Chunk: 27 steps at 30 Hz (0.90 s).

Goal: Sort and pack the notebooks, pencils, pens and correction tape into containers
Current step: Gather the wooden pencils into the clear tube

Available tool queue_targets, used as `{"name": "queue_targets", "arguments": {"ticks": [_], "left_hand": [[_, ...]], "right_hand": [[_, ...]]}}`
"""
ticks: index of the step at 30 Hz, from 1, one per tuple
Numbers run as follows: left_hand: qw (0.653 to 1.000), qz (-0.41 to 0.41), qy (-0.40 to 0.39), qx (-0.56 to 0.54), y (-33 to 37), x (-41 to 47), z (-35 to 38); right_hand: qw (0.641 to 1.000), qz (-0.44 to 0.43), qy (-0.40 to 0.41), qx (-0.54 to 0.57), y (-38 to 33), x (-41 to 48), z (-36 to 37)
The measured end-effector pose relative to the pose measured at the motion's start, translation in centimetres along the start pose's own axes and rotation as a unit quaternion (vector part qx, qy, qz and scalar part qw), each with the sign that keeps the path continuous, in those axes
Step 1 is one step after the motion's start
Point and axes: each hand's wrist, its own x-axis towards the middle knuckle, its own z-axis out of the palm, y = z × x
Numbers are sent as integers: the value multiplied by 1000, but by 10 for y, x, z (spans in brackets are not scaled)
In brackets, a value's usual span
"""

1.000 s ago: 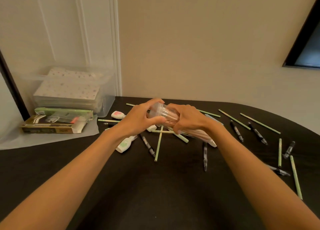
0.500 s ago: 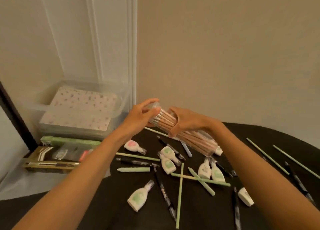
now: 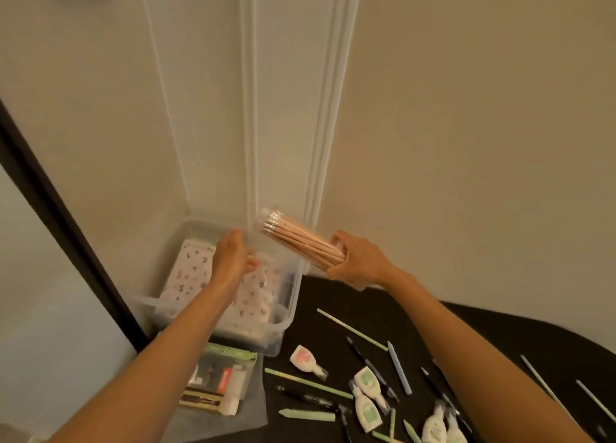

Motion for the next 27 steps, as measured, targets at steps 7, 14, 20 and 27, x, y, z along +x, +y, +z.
{"name": "queue_targets", "arguments": {"ticks": [7,14,20,27], "left_hand": [[901,44,-155,402,-37,49,16],[874,27,-69,481,-57,85,-6],[871,8,-45,489,-67,95,-7],[859,35,-18,510,-73,97,-5]], "right_hand": [[998,21,26,-45,-12,55,9],[994,-27,26,-100,-34,101,29],[990,-75,58,-107,-56,135,60],[988,-137,13,-67,-51,144,89]]}}
